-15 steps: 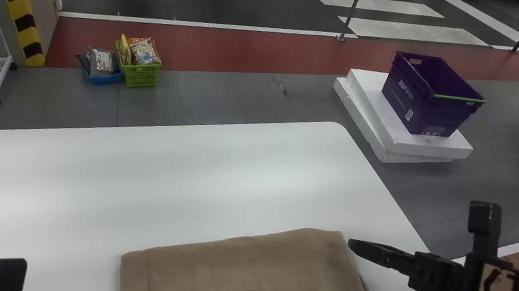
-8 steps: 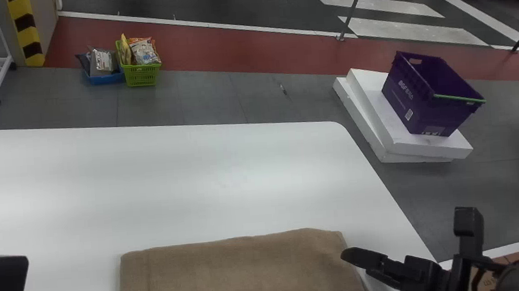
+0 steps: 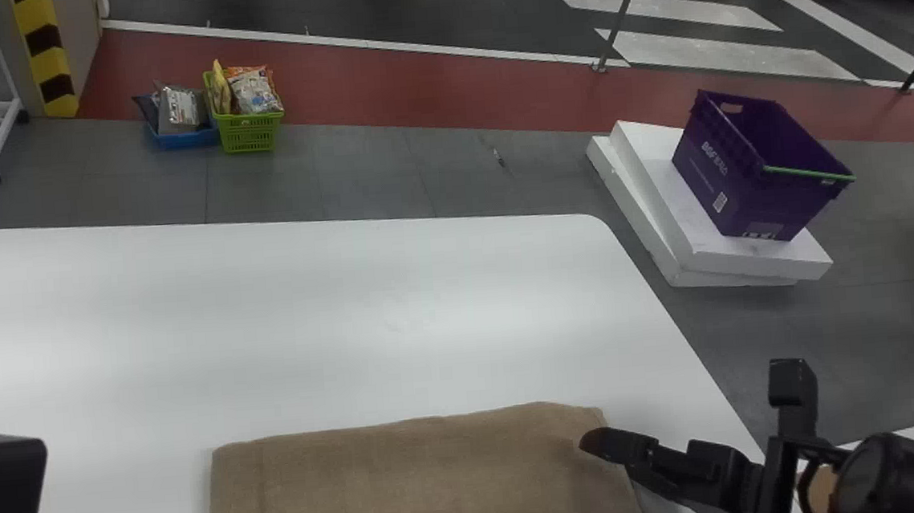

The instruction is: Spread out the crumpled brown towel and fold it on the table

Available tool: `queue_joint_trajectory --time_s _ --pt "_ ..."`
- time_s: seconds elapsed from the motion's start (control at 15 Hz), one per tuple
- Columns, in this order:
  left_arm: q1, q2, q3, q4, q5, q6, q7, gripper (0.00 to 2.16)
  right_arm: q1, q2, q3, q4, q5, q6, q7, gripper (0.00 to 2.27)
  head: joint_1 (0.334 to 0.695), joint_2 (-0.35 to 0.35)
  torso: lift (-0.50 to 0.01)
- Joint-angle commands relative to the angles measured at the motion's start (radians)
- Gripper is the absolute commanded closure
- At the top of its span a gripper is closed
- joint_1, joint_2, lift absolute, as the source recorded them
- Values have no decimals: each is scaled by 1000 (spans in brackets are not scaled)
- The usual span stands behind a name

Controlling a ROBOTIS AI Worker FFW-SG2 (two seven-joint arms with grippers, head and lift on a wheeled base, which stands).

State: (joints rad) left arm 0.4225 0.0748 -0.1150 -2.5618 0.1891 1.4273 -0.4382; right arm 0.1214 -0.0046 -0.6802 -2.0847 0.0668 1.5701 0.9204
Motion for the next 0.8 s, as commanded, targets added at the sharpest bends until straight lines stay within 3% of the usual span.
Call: queue_joint_trajectory --time_s 0.0,0.33,0.6,0.73 --pt "22 2 18 -40 21 2 -20 343 -2 0 22 -18 4 2 0 147 695 -350 -127" --pt "9 -4 3 20 81 -7 -76 343 -6 3 83 -48 36 2 -3 194 695 -350 -127" --pt "-36 -6 -40 153 85 -198 -45 363 -6 5 96 -71 36 2 0 218 695 -350 -127" --pt "-41 -6 -54 201 59 -274 -30 363 -3 5 94 -94 36 2 9 350 695 -350 -127"
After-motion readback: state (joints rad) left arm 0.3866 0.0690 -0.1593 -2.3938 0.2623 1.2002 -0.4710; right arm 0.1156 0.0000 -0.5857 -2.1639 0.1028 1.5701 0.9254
